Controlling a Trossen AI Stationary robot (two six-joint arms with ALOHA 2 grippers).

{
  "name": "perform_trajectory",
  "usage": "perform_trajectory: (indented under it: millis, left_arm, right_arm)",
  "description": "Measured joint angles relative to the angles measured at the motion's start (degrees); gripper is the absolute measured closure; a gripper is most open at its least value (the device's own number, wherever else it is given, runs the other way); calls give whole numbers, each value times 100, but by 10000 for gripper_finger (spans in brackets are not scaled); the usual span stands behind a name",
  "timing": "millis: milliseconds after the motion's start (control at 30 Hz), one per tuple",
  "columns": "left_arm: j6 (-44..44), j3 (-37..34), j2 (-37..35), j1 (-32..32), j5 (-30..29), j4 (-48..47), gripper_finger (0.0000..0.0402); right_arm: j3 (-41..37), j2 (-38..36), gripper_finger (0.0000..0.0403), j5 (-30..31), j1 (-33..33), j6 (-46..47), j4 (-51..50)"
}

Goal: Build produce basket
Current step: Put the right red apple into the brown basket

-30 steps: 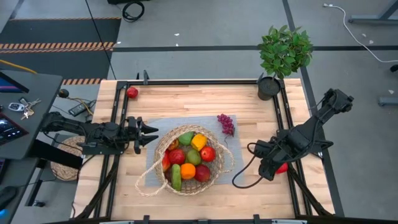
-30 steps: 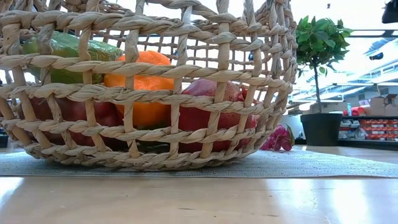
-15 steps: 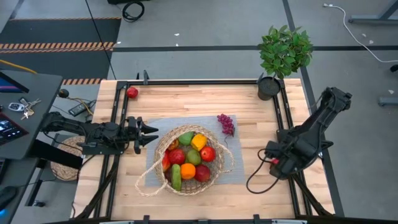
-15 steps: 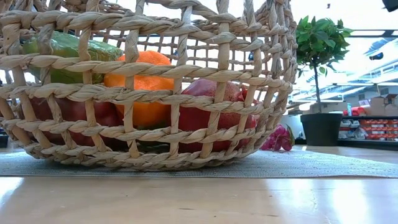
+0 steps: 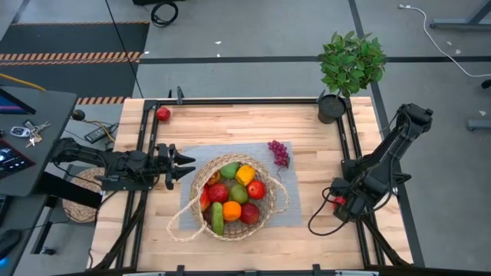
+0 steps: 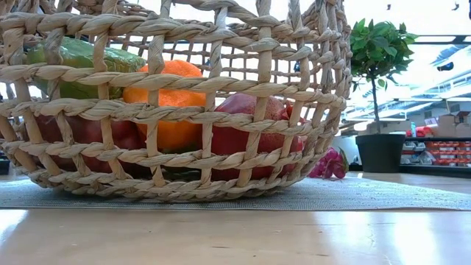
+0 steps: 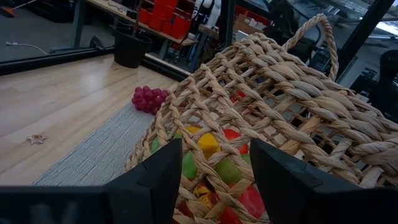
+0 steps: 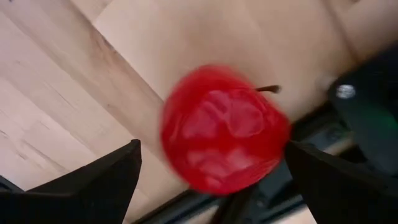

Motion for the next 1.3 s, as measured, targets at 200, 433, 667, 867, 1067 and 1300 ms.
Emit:
perform_trajectory:
  millis: [200,433,667,867,1067,1300]
  left_arm:
    - [0,0,-1,1,0,1,204]
    - [0,0,-2,0,0,1,208]
    - [0,0,-2,0,0,1,206]
    - [-2,0,-2,2,0,0,207]
    - [0,0,-2,1,0,1,206]
    - [0,0,-2,0,0,-1,206]
  right_arm:
    - [-389,8,4,-44,0,224,535]
    - [-627,98,5,-79,0,262,872]
    - [-577,103,30,256,1,-57,920]
    - [-495,85,48,354,0,-295,933]
    - [210,-36,49,1275,0,-754,351]
    - [1054,-50,50,3401,-53,-1705,23]
